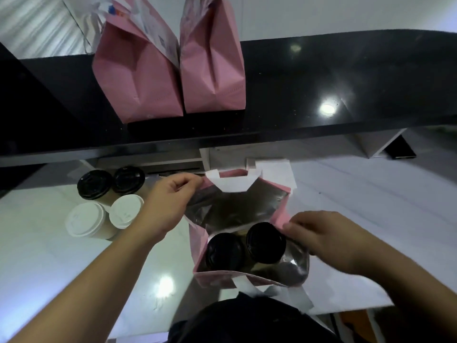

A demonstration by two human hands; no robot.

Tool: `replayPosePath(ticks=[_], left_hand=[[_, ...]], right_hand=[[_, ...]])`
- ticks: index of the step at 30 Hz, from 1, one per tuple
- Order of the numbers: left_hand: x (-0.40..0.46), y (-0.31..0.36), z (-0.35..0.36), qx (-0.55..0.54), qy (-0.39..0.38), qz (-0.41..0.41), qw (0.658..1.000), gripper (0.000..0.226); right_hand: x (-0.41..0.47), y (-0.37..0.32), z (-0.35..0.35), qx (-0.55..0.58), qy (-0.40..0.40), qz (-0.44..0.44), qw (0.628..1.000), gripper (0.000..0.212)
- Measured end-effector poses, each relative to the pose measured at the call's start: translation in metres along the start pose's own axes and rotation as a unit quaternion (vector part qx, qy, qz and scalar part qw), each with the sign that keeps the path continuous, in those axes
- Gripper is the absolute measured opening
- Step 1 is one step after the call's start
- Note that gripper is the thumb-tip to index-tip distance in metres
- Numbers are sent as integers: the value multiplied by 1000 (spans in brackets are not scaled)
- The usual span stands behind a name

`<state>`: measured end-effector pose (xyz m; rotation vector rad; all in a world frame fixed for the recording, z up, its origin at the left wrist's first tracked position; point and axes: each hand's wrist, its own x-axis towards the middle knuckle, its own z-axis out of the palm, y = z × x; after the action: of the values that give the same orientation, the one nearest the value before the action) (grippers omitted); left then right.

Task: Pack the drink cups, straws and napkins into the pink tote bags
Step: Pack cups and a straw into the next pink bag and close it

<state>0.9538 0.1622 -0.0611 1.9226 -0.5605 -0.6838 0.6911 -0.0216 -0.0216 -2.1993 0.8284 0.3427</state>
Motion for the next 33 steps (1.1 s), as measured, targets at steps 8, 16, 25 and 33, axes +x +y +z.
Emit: replayPosePath(ticks=[8,16,25,33], left_hand=[[-12,-1,-3,23,-65,30,997,20],[-17,11,1,-4,-59,19,998,32],[-14,13,1,-30,-71,15,997,30],[-13,15,2,-35,-66,5,997,38]], right_hand=[[110,32,-22,87,87,120,985,19],[217,43,5,-102,7,36,994,47],[249,80,28,-171,37,-21,984,41],[240,84,20,-63,56,-15,996,27]])
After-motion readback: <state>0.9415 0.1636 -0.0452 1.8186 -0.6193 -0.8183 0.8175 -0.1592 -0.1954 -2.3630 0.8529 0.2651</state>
